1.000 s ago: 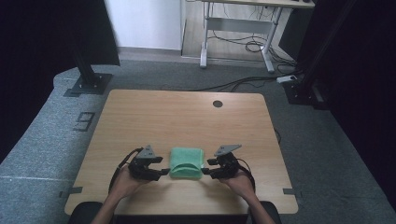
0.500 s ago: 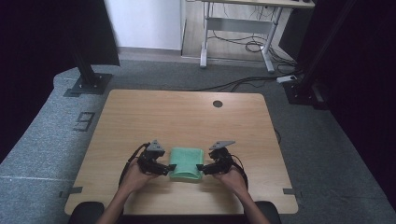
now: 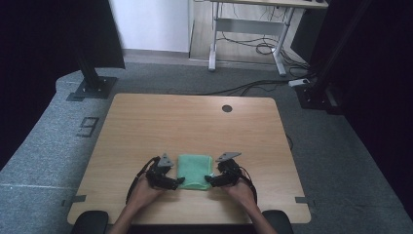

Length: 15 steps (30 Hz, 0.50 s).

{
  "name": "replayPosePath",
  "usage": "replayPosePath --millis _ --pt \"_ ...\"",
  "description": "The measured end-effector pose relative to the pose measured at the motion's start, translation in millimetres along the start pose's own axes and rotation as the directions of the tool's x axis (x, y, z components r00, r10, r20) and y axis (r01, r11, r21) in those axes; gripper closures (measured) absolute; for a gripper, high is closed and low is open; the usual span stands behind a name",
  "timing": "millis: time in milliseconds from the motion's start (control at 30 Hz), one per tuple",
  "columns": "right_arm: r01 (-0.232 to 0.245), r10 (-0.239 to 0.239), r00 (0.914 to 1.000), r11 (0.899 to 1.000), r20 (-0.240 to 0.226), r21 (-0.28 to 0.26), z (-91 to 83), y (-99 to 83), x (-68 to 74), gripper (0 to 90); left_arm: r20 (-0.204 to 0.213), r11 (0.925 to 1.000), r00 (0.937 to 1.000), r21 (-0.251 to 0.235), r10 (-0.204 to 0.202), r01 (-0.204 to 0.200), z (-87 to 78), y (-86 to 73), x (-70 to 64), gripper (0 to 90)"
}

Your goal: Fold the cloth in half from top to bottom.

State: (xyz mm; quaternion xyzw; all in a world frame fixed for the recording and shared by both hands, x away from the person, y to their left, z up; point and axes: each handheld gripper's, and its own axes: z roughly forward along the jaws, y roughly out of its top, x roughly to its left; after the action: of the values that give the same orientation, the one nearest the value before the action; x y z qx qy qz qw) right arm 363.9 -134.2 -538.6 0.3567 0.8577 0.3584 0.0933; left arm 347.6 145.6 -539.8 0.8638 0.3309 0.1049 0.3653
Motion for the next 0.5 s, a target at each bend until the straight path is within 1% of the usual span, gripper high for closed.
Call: replayPosePath --millis 167,200,267,367,433,500 --pt "-0.009 0.008 0.9994 1.000 -0.034 -0.024 -8.0 0.2 7.8 19.8 -0.009 0.9999 0.9999 -0.008 -0.009 0.009 -7.6 -5.7 -1.5 18.4" --pt "-0.003 0.002 0.9994 1.000 -0.036 -0.025 -8.3 -0.5 10.1 19.8 -0.010 0.9999 0.9999 -0.007 -0.009 0.009 -8.2 -6.9 -1.9 18.8" --pt "0.014 -0.015 0.9994 1.000 -0.032 -0.011 -6.9 -2.4 14.8 19.8 -0.018 1.0000 0.9998 0.000 -0.007 0.007 -7.3 -8.8 -2.6 19.2" --pt "0.041 -0.041 0.9992 0.999 -0.003 0.009 -1.6 -5.0 18.2 20.2 -0.027 1.0000 0.9996 0.002 -0.008 0.008 -4.5 -9.9 -2.5 19.1" --pt "0.024 -0.024 0.9997 1.000 -0.003 0.016 0.8 -6.1 17.3 20.2 -0.034 1.0000 0.9994 0.000 -0.001 0.001 -3.3 -9.7 -2.2 18.5" --pt "0.015 -0.015 0.9999 1.000 0.000 0.012 2.0 -6.5 15.8 20.5 -0.039 1.0000 0.9993 -0.003 -0.002 0.002 -2.3 -9.1 -1.2 18.0"
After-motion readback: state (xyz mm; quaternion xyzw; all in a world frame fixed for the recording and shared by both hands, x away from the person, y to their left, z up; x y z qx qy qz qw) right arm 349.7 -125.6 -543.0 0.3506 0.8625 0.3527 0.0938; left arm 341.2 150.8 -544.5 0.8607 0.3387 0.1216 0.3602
